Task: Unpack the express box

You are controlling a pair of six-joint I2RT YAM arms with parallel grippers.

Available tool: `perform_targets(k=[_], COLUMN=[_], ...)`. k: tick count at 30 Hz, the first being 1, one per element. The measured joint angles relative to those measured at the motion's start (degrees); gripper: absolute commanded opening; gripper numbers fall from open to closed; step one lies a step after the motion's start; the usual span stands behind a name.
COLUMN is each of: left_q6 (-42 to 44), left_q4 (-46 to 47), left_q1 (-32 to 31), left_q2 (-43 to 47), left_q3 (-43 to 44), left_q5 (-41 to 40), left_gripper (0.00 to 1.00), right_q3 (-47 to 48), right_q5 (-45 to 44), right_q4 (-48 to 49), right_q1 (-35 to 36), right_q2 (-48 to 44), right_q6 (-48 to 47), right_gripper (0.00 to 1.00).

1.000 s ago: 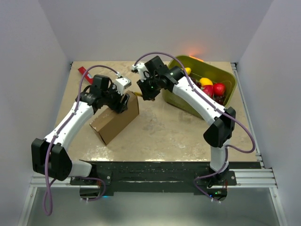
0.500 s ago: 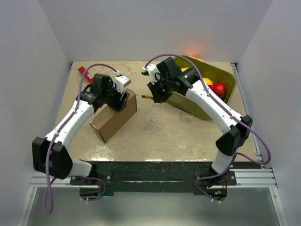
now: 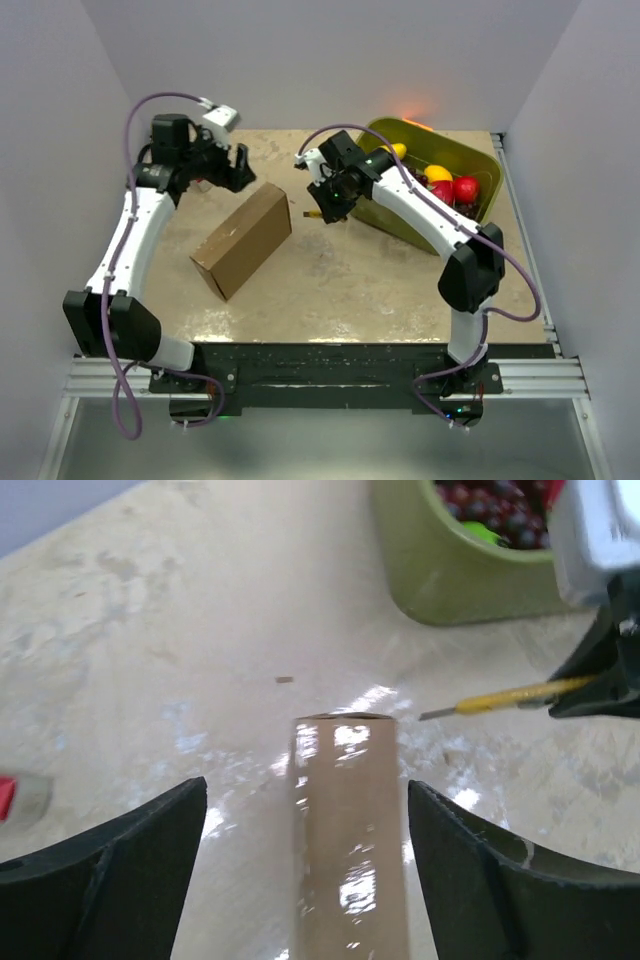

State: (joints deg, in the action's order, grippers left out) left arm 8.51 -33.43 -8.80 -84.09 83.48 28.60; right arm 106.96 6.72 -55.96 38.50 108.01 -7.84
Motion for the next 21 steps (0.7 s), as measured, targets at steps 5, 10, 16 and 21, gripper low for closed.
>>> perform_targets(k=[5, 10, 16, 21], left_q6=[2.21, 12.20, 29.73, 40.81], left_q4=[-0.04, -3.50, -15.52, -22.97], left_q1=[15.67, 27.02, 26.18, 25.97], left_q2=[2.89, 7.21, 14.29, 18.25], left_q3=[-1.68, -13.79, -29.18, -32.52], left_q5=[-2.73, -4.20, 6.91, 14.67], left_gripper=[0.35, 0.15, 0.10, 0.15], right_q3=[2.73, 7.76, 16.55, 22.69], right_q5=[2.19, 5.27, 6.97, 8.11], right_q4=[0.20, -0.02, 0.55, 2.32], right_q1=[0.11, 0.50, 1.33, 2.01], right_q2=[5.92, 9.88, 14.84, 19.37], right_q6=[1.20, 2.51, 4.24, 5.53], right_gripper=[0.00, 0.00, 0.00, 0.00])
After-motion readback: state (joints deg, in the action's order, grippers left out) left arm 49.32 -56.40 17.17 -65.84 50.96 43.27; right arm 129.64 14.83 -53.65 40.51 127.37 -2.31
